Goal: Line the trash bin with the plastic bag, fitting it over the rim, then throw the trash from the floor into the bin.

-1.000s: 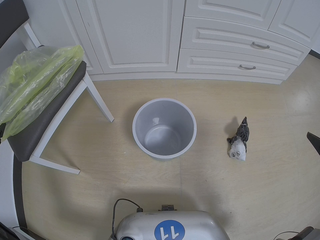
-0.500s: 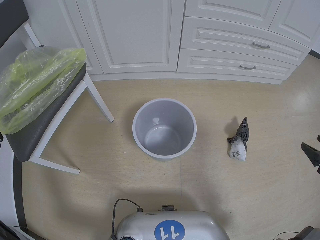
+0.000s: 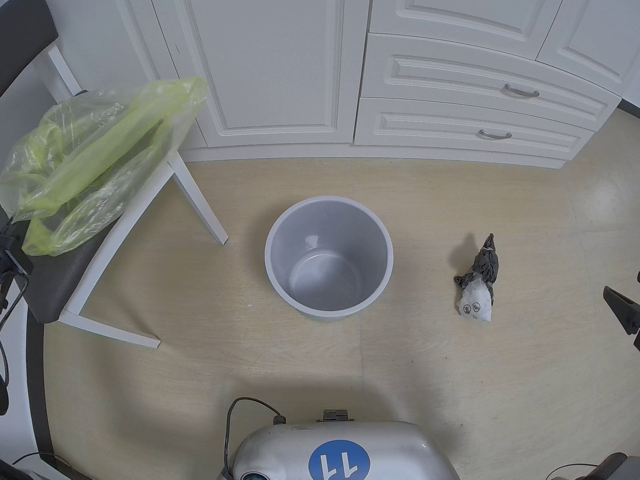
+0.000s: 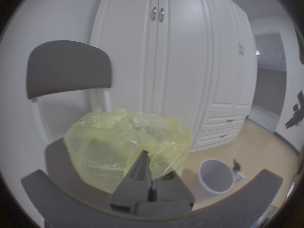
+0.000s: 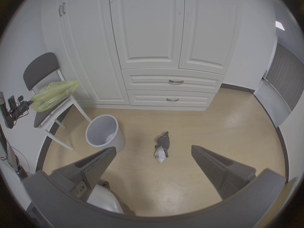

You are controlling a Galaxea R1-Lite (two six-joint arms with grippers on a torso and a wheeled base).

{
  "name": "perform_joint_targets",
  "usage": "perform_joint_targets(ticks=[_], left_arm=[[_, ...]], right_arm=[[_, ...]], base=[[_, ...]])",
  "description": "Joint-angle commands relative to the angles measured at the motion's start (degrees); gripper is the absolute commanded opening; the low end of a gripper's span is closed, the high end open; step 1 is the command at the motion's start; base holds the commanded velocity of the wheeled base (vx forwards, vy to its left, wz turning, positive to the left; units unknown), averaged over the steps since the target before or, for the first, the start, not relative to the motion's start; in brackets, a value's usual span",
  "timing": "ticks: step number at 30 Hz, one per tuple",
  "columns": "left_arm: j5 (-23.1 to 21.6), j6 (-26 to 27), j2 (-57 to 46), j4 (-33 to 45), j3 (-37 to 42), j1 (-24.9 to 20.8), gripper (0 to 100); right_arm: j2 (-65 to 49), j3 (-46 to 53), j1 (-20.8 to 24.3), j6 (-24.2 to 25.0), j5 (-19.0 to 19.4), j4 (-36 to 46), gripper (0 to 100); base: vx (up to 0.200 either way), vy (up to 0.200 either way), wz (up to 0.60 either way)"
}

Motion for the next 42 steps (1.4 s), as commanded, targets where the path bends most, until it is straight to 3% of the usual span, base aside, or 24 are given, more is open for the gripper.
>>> perform_joint_targets(ticks=[1,2,4,6,7,10,13,14,15,17,23,24,27,35,41,42], left_arm=[[3.78,-2.61,-4.79,3.59,-3.21,-23.0,0],[4.04,-2.61,-4.79,3.67,-3.39,-23.53,0],[8.96,-1.99,-4.61,6.22,-7.96,-32.23,0],[10.19,-1.82,-4.61,7.54,-9.54,-34.08,0],[15.11,-0.85,-4.61,12.9,-14.11,-38.91,0],[25.48,0.82,-4.61,20.02,-19.3,-46.74,0],[39.81,2.14,-4.7,25.91,-23.34,-57.99,0],[41.04,2.23,-4.7,26.44,-23.6,-59.13,0],[46.58,2.84,-4.7,28.28,-24.57,-63.96,0],[49.74,4.25,-4.79,28.64,-24.31,-67.3,0],[49.92,6.09,-7.51,28.02,-21.58,-71.78,0],[50.01,6.97,-9.36,27.93,-21.14,-75.04,0],[49.83,9.26,-13.49,28.28,-19.74,-77.23,0],[49.13,9.7,-16.3,28.11,-17.63,-77.23,0],[44.03,9.96,-17.09,28.11,-15.43,-77.67,0],[41.3,10.05,-17.8,28.02,-14.29,-78.02,0]], right_arm=[[-2.13,-1.66,0.53,-0.14,-0.44,-0.12,100],[-2.04,-1.84,0.53,-0.14,-0.44,-0.12,100],[-0.02,-5.27,0.8,0.21,-0.26,-0.3,100],[0.94,-6.67,1.33,0.73,-0.26,-0.65,100],[4.11,-9.13,5.19,3.81,-0.35,-3.02,100],[9.03,-10.19,13.72,9.96,-2.64,-8.91,100],[13.42,-9.75,25.93,16.38,-10.19,-15.68,100],[13.69,-9.75,27.08,16.73,-11.16,-16.12,100],[14.92,-9.75,32.09,17.26,-15.82,-17.88,100],[16.15,-9.75,34.81,17.17,-18.63,-18.23,100],[16.68,-8.25,37.01,17.35,-17.49,-18.49,100],[16.5,-8.08,37.62,17.35,-16.52,-18.49,100],[15.71,-7.11,40.44,16.82,-16.52,-18.4,100],[17.12,-5.97,41.23,16.73,-16.43,-18.84,100],[16.76,-5.53,41.32,16.91,-16.35,-22.54,100],[17.38,-5.71,41.32,17.08,-16.35,-22.8,100]], base=[[0.0,0.0,0.0],[0.0,0.0,0.0],[0.0,0.0,0.0],[0.0,0.0,0.0],[0.0,0.0,0.0],[0.0,0.0,0.0],[0.0,0.0,0.0],[0.0,0.0,0.0],[0.0,0.0,0.0],[0.0,0.0,0.0],[0.0,0.0,0.0],[0.0,0.0,0.0],[0.0,0.0,0.0],[0.0,0.0,0.0],[0.0,0.0,0.0],[0.0,0.0,0.0]])
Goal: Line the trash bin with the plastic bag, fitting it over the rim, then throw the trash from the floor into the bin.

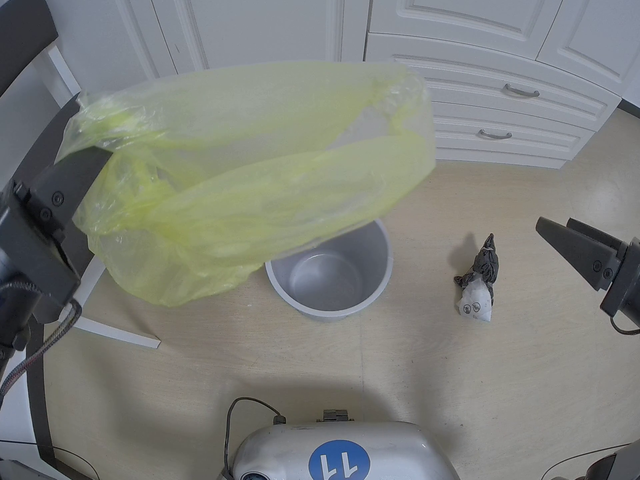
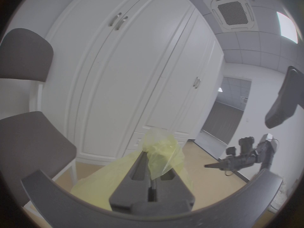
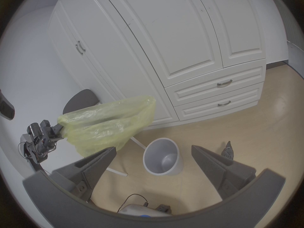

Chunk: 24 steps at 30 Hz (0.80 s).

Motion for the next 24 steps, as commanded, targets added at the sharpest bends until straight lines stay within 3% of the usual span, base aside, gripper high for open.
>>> perform_joint_targets(ticks=[1,6,9,24], left_arm=[[-4.62,0.1,-2.39,-0.13,2.64,-0.75,0],[-18.24,-0.69,-6.25,-0.22,6.42,-0.84,0],[-22.29,-0.78,-8.19,-0.3,7.83,-0.75,0],[-23.16,-0.78,-10.47,-0.57,7.65,-0.84,0]], right_arm=[[1.27,-0.06,0.09,0.39,0.05,-0.66,100],[2.06,0.46,0.09,0.56,0.05,0.13,100],[3.21,0.73,-0.18,0.56,-0.04,0.22,100],[4.53,3.36,-1.49,-0.23,-0.04,0.39,100]], base=[[0.0,0.0,0.0],[0.0,0.0,0.0],[0.0,0.0,0.0],[0.0,0.0,0.0]])
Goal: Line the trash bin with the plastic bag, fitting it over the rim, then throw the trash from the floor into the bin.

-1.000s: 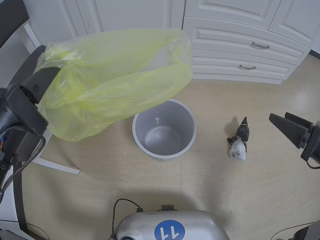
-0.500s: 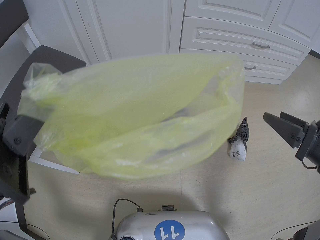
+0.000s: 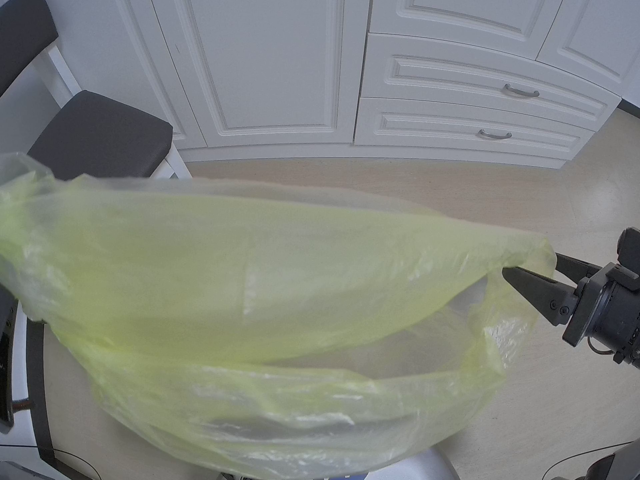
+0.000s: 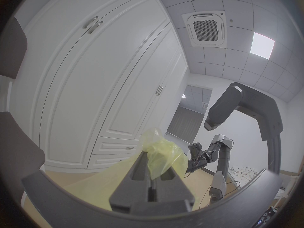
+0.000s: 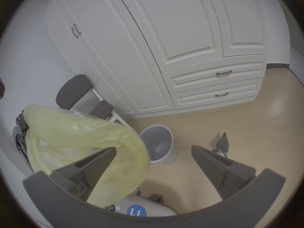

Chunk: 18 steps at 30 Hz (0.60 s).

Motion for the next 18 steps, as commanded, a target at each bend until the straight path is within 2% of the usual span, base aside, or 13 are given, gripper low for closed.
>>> perform_joint_targets(ticks=[1,3,5,6,9,13,18], left_arm=[[-0.21,-0.06,-0.87,0.01,0.02,-0.03,0],[-3.37,-0.32,-1.39,0.01,0.55,-0.03,0],[-3.37,-0.32,-1.39,0.01,0.55,-0.03,0],[-6.01,-1.99,-1.57,-0.08,0.81,-0.03,0],[-6.1,-3.66,-1.22,-0.26,0.55,-0.03,0],[-6.54,-4.45,-0.6,-2.19,0.99,-0.03,0],[-9.17,-4.54,-0.6,-2.37,1.34,-0.91,0]], right_arm=[[0.48,0.12,-0.47,-0.06,0.01,-0.04,100],[-0.4,0.03,-2.23,-0.67,0.01,-0.04,100],[-0.4,0.03,-2.23,-0.67,0.01,-0.04,100],[-1.81,0.3,-3.99,-3.13,0.36,2.25,100],[-2.16,0.03,-3.55,-3.4,2.74,6.2,100],[-0.66,0.03,-2.93,-2.26,7.48,7.35,100],[-0.84,0.21,-0.91,1.61,11.0,7.26,100]], base=[[0.0,0.0,0.0],[0.0,0.0,0.0],[0.0,0.0,0.0],[0.0,0.0,0.0],[0.0,0.0,0.0],[0.0,0.0,0.0],[0.0,0.0,0.0]])
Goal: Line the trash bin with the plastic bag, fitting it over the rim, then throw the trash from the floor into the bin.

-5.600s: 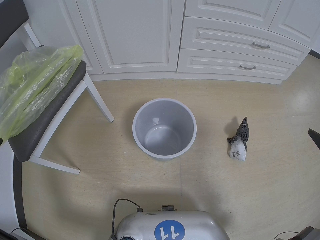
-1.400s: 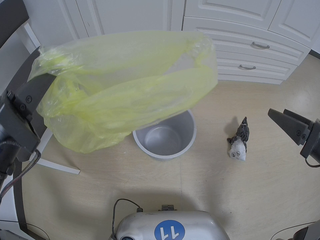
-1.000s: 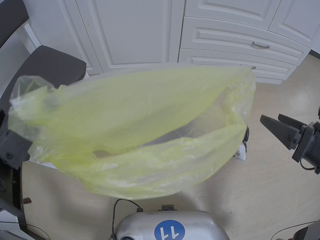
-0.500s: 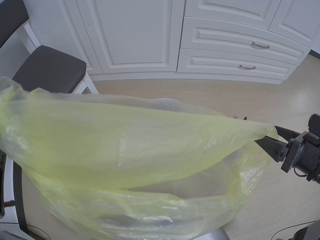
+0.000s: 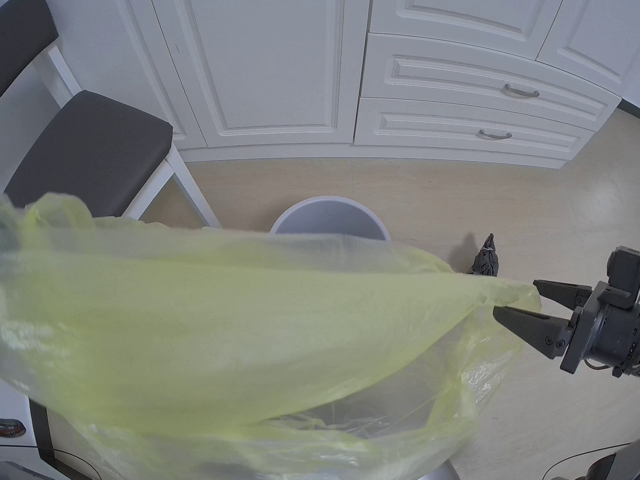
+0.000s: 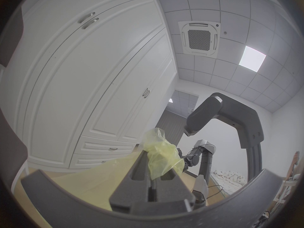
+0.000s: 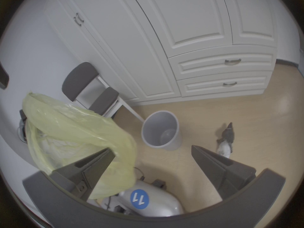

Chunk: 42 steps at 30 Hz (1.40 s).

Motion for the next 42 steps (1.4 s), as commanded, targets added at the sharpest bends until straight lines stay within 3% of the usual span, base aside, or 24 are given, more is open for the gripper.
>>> perform_joint_targets(ticks=[1,5,17,18,35,42], left_arm=[[-0.93,-0.13,0.52,-0.11,0.44,-0.62,0],[-0.93,-0.04,0.96,-0.2,0.44,-1.15,0],[-1.02,0.05,0.7,-0.2,1.05,-1.41,0],[-1.02,0.05,0.78,-0.2,1.32,-1.41,0],[-1.02,-1.71,10.01,-0.02,2.02,-0.8,0],[7.59,-6.1,14.76,1.03,-1.32,-0.71,0]], right_arm=[[-0.34,0.32,2.48,1.48,2.29,0.19,100],[0.19,1.03,4.59,1.75,2.73,0.02,100],[-0.16,2.08,4.76,1.22,2.03,-0.07,100],[-0.42,1.99,4.76,1.22,2.12,-0.16,0],[-7.1,-1.61,0.55,1.48,1.85,-2.27,0],[-7.02,-3.81,-1.91,1.92,1.85,-2.18,0]], base=[[0.0,0.0,0.0],[0.0,0.0,0.0],[0.0,0.0,0.0],[0.0,0.0,0.0],[0.0,0.0,0.0],[0.0,0.0,0.0]])
